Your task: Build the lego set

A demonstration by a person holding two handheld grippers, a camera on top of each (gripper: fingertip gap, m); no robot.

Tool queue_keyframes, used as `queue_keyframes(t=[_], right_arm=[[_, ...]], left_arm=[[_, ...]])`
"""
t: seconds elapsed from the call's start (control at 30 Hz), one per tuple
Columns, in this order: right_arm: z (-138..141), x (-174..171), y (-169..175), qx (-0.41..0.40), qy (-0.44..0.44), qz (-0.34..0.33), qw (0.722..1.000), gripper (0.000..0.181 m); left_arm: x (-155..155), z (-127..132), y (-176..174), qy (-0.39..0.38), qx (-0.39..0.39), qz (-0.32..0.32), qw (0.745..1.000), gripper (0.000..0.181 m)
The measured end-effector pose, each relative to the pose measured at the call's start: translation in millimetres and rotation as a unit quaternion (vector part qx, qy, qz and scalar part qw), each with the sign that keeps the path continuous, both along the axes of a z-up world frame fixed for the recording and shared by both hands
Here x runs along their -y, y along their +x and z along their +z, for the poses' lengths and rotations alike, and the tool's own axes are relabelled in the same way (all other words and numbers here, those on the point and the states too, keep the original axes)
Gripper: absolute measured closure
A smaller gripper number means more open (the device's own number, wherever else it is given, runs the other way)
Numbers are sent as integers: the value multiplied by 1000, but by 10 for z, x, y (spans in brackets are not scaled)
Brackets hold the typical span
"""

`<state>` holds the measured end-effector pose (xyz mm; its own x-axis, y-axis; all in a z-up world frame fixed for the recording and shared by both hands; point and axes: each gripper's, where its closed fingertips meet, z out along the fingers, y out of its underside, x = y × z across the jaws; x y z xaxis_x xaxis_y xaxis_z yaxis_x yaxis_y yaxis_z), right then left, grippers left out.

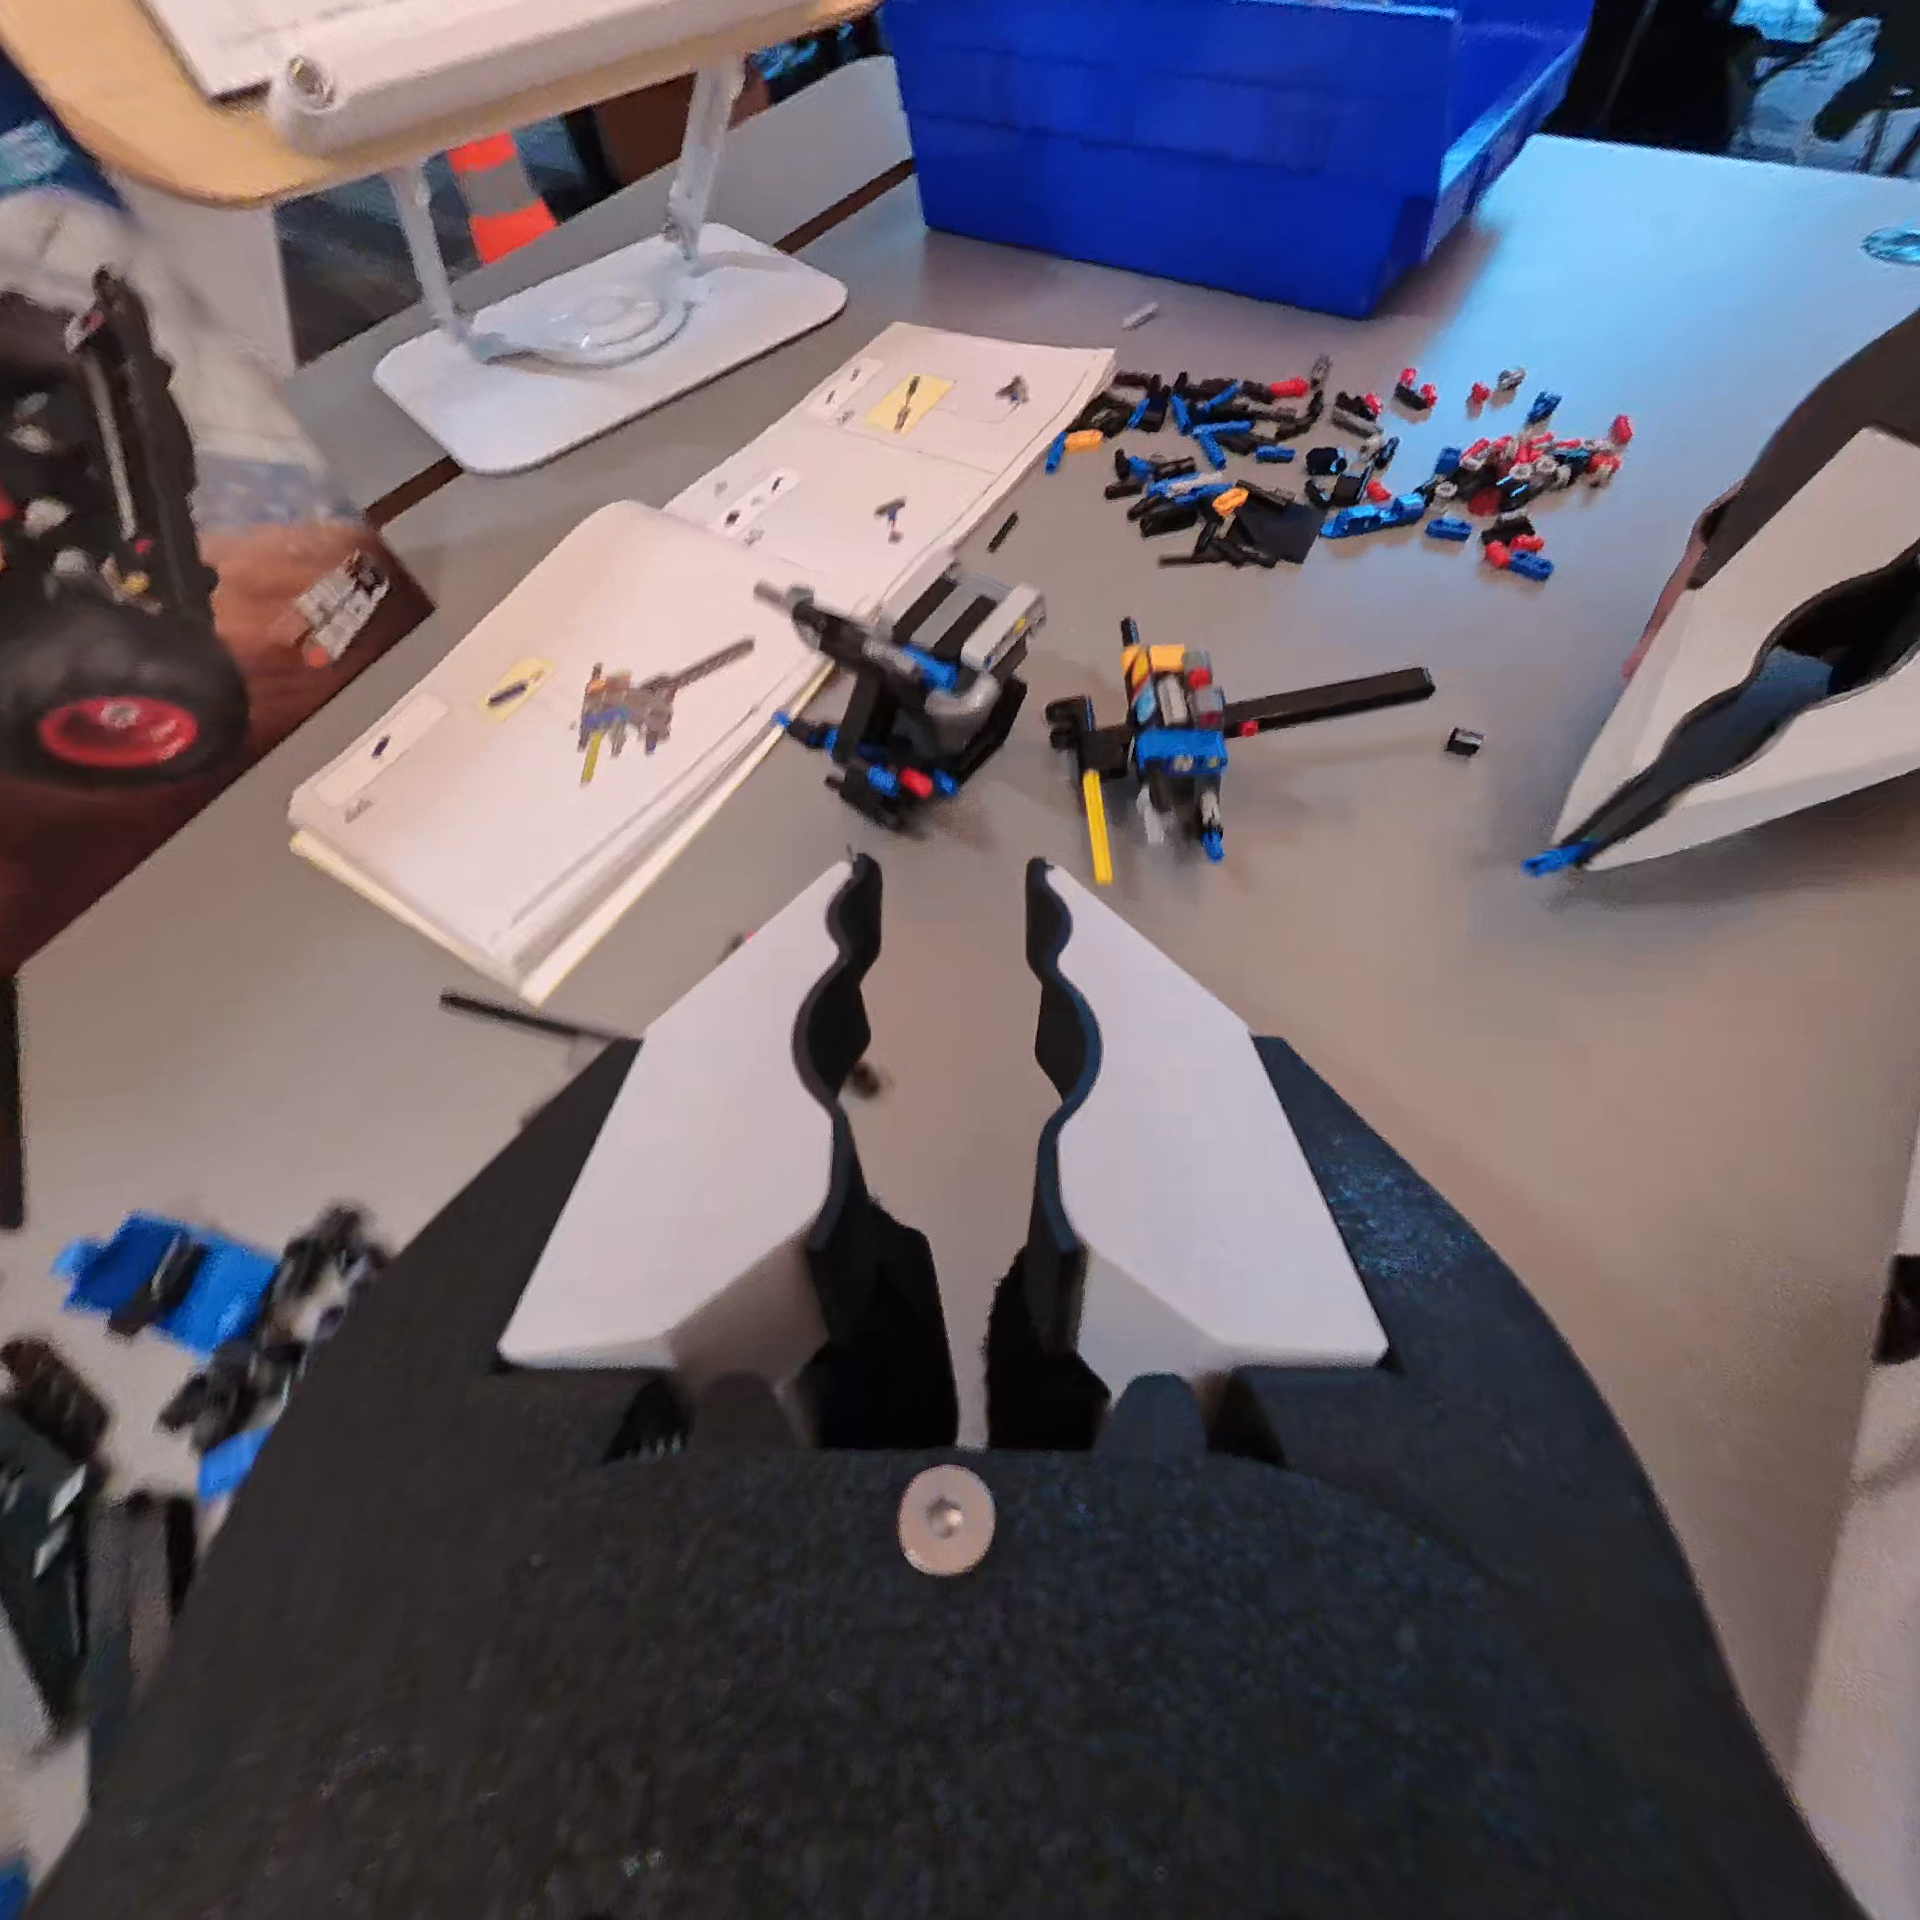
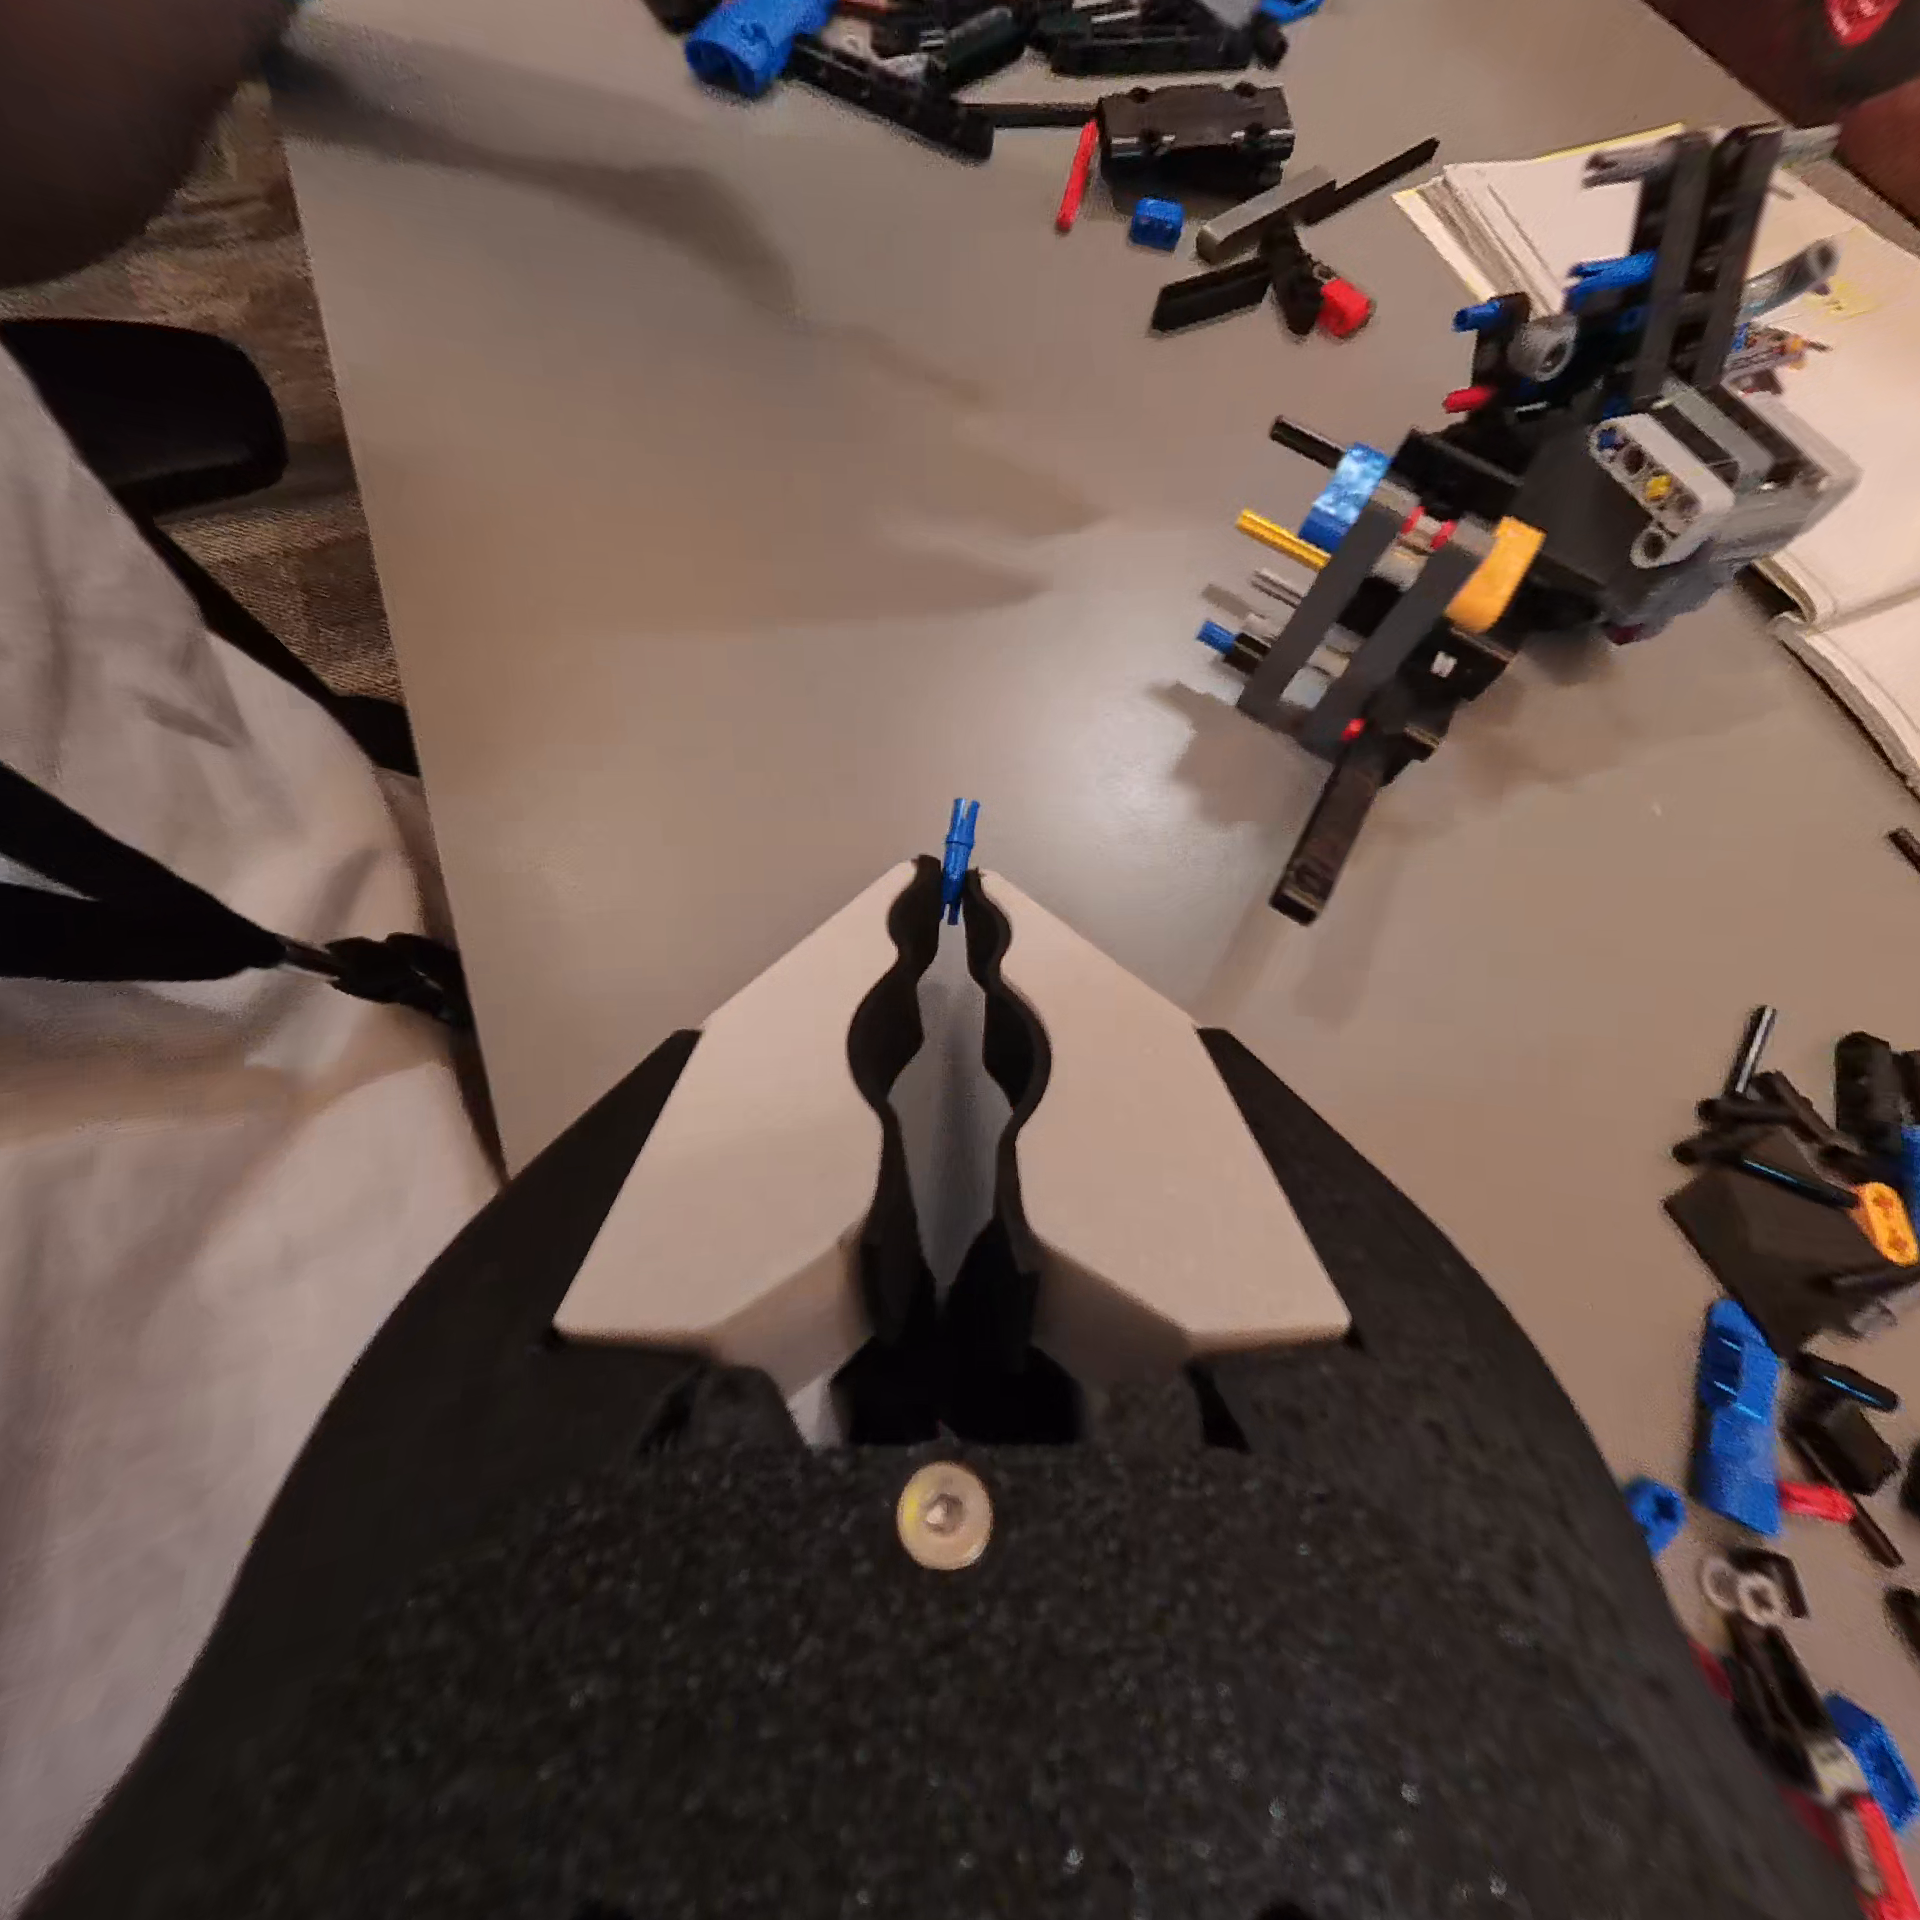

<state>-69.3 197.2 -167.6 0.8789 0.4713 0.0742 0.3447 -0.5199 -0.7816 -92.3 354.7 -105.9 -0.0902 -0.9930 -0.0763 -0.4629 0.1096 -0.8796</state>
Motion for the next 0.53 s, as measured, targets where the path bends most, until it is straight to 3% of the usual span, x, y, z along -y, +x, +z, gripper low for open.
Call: queue_keyframes(t=[0.3,0.53], right_arm=[[-155,-192,-228,19,-11,8,1000,178],[-150,-319,-137,17,-10,-35,999,178]], left_arm=[[-441,-123,-942,-12,-50,181,982,155],[-788,-364,-1214,-9,-107,254,961,155]])
